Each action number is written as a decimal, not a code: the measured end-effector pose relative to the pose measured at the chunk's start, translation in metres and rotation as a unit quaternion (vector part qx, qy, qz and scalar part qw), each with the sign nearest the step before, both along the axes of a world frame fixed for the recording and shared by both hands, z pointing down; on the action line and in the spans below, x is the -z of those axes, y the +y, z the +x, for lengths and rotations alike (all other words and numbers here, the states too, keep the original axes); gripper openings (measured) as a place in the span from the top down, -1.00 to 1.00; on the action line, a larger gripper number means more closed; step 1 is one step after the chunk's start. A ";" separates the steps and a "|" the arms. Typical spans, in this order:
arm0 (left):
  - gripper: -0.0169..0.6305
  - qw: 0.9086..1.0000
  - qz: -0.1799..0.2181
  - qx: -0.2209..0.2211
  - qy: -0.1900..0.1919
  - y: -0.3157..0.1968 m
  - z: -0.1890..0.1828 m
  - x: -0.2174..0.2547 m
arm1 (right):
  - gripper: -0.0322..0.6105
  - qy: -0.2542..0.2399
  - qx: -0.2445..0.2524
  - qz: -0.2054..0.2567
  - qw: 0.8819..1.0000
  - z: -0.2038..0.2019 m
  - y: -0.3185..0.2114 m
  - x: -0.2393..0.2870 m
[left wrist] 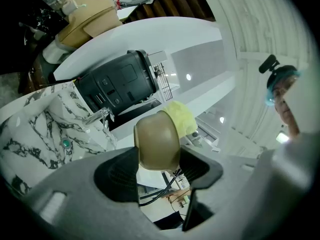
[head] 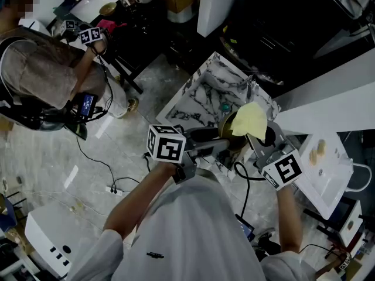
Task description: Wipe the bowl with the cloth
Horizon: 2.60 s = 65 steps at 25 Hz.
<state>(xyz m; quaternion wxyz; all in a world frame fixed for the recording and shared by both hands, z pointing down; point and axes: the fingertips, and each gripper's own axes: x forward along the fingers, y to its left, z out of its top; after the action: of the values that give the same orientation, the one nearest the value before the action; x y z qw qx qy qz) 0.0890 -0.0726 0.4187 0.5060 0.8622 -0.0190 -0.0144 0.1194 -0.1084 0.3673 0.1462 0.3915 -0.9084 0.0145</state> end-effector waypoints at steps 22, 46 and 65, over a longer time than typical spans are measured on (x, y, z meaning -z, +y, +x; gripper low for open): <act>0.15 0.987 0.069 0.116 -0.090 -0.040 -0.028 -0.011 | 0.82 -0.081 -0.216 0.033 0.972 0.073 -0.006 -0.009; 0.15 0.890 0.309 0.199 -0.269 -0.057 -0.061 -0.032 | 0.81 -0.039 -0.366 0.004 0.930 0.105 0.041 -0.088; 0.15 0.892 0.308 0.205 -0.261 -0.056 -0.070 -0.028 | 0.82 -0.043 -0.322 -0.025 0.945 0.069 0.042 -0.094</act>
<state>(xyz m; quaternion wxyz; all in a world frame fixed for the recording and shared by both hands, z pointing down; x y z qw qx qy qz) 0.0189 -0.1285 0.4465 0.1781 0.9245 -0.3210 0.1028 0.1886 -0.0667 0.4612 0.1045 0.6586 -0.7385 0.0997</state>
